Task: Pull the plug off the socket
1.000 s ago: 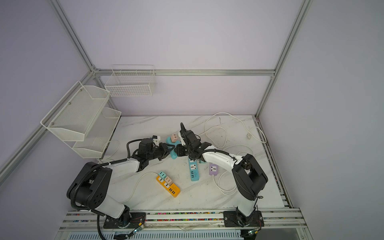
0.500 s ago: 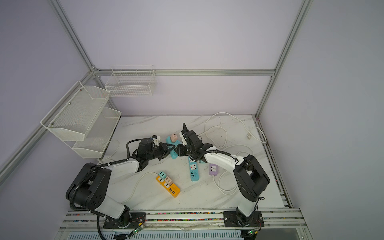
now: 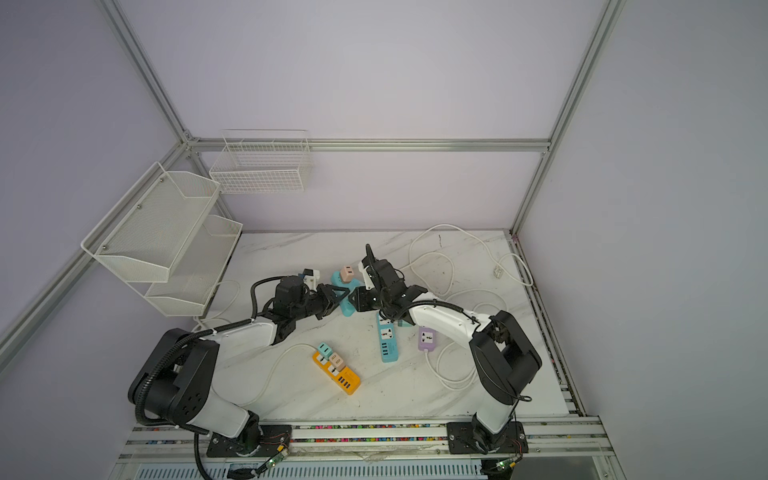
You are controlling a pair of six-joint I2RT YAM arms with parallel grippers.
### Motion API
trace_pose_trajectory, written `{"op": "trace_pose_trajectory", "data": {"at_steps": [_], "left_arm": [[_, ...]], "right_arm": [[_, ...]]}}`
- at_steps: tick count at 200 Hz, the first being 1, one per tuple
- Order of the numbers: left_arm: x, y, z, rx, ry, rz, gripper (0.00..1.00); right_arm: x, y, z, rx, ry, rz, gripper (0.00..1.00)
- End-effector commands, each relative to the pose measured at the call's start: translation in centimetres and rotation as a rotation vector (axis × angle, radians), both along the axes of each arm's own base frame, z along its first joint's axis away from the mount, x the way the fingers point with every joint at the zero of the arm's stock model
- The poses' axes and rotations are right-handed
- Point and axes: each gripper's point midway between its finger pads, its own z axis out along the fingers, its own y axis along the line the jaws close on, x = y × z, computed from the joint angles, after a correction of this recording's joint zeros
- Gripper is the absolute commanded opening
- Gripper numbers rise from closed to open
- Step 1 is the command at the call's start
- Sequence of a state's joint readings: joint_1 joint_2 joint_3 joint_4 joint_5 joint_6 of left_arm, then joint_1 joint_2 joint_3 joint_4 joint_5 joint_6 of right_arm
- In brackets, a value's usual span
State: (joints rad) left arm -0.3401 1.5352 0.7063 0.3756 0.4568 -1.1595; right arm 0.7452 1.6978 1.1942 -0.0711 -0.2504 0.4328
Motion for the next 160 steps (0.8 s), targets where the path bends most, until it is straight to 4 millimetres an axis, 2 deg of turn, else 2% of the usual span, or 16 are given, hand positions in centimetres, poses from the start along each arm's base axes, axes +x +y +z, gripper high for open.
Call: {"op": "trace_pose_trajectory", "data": {"at_steps": [1,18,32,47,63,87,117,134,160], "left_arm": [[-0.2,1.7,-1.0,0.036,-0.005,0.044,0.0],[0.0,1.7,-1.1,0.035,-0.006,0.048,0.0],[0.0,1.6,-1.2,0.031,-0.006,0.046,0.0],[0.0,1.5,-1.3,0.025,-0.004,0.042,0.0],[-0.2,1.4,-1.3,0.021,-0.005,0.034,0.0],[-0.4,1.5,-1.5,0.03,-0.011,0.031,0.0],[-0.3,1.3,-1.4,0.025,-0.018,0.024,0.0],[-0.3,1.3,-1.4,0.024,-0.018,0.025,0.0],[-0.4,1.4,-1.6,0.03,-0.012,0.024,0.0]], "right_arm": [[0.8,-0.7,2.3,-0.022,-0.083,-0.046,0.26],[-0.2,0.6,1.9,-0.095,-0.117,-0.014,0.26],[-0.4,0.8,1.0,-0.115,-0.106,-0.002,0.26],[0.4,-0.3,0.6,-0.112,-0.092,-0.036,0.26],[1.1,-1.4,0.6,-0.03,-0.045,-0.05,0.26],[1.5,-1.6,1.0,0.025,-0.032,-0.046,0.27],[0.2,0.4,0.9,-0.062,-0.078,-0.003,0.27],[-0.1,0.7,0.7,-0.095,-0.085,0.012,0.27],[1.4,-1.7,0.6,-0.055,-0.058,-0.054,0.28]]}}
